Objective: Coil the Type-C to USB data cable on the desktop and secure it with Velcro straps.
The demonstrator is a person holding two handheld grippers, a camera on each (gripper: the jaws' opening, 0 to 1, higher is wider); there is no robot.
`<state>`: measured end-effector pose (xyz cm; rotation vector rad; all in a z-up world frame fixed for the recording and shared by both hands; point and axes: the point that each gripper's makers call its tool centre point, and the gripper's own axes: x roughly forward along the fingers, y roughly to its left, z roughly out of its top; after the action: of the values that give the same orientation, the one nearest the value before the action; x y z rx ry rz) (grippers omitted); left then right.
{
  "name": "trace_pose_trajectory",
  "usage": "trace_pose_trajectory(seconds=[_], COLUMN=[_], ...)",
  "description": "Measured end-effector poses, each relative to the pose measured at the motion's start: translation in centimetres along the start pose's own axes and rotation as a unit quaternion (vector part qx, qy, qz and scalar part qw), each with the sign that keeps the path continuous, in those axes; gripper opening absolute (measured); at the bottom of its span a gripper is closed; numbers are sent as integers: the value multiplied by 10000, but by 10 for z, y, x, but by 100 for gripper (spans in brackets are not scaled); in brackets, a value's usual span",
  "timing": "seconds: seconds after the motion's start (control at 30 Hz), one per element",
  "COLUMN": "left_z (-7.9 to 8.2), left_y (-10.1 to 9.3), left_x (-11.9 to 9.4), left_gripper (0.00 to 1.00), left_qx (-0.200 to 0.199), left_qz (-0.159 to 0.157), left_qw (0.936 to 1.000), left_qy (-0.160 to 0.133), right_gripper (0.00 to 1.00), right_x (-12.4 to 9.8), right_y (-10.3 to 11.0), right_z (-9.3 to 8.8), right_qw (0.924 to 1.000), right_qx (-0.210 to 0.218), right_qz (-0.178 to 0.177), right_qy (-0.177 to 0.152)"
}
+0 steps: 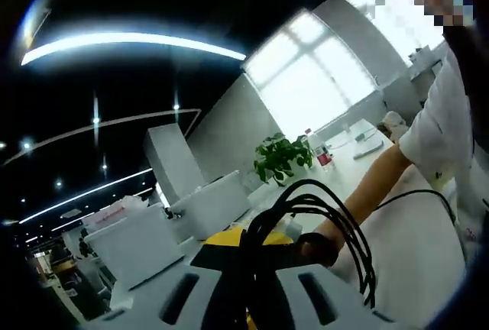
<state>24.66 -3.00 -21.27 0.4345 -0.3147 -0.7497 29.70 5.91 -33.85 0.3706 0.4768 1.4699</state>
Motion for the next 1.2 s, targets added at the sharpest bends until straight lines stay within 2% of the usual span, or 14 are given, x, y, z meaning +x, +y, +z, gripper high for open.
trace_pose_trajectory(seconds=[0.03, 0.17, 0.27, 0.43, 0.57, 0.67, 0.73, 0.77, 0.83, 0.93, 1.0, 1.03, 1.1, 1.2], left_z=[-4, -22, -29, -37, -41, -42, -43, -45, -49, -52, -59, -59, -60, -61], left_y=[5, 23, 17, 6, 5, 1, -1, -4, -10, -12, -9, -8, -6, -4], left_x=[-2, -10, -8, 3, 11, 16, 20, 22, 22, 21, 18, 19, 18, 21], left_gripper=[4, 4, 5, 5, 9, 14, 15, 13, 7, 7, 7, 7, 7, 6], left_qx=[-64, -404, -895, -1256, -1230, -1500, -1479, -1418, -940, -906, -811, -865, -889, -706], left_qz=[134, 700, 580, 472, 565, 495, 456, 387, 218, 172, 131, 107, 33, -8], left_qw=[9999, 9967, 9941, 9905, 9903, 9868, 9875, 9888, 9953, 9953, 9947, 9941, 9926, 9913], left_qy=[39, 60, -176, -311, -303, -358, -308, -239, 64, 303, 623, 648, 823, 1114], right_gripper=[5, 3, 3, 3, 3, 3, 3, 3, 3, 4, 6, 10, 22, 23], right_x=[-5, -33, -56, -73, -77, -75, -73, -72, -74, -82, -92, -99, -113, -125], right_y=[2, 9, 24, 43, 54, 63, 67, 70, 72, 62, 45, 38, 34, 43], right_z=[3, 36, 59, 80, 85, 85, 84, 83, 84, 80, 70, 72, 76, 85], right_qw=[10000, 9965, 9896, 9805, 9788, 9765, 9765, 9764, 9747, 9798, 9871, 9851, 9771, 9540], right_qx=[54, -135, -175, -114, -192, -137, -143, -160, -46, -123, -673, -968, -1656, -2630], right_qz=[49, 145, 305, 620, 781, 971, 1049, 1096, 1191, 865, 298, -29, -359, -675], right_qy=[-21, -808, -1395, -1860, -1882, -1919, -1879, -1856, -1888, -1798, -1421, -1423, -1287, -1272])
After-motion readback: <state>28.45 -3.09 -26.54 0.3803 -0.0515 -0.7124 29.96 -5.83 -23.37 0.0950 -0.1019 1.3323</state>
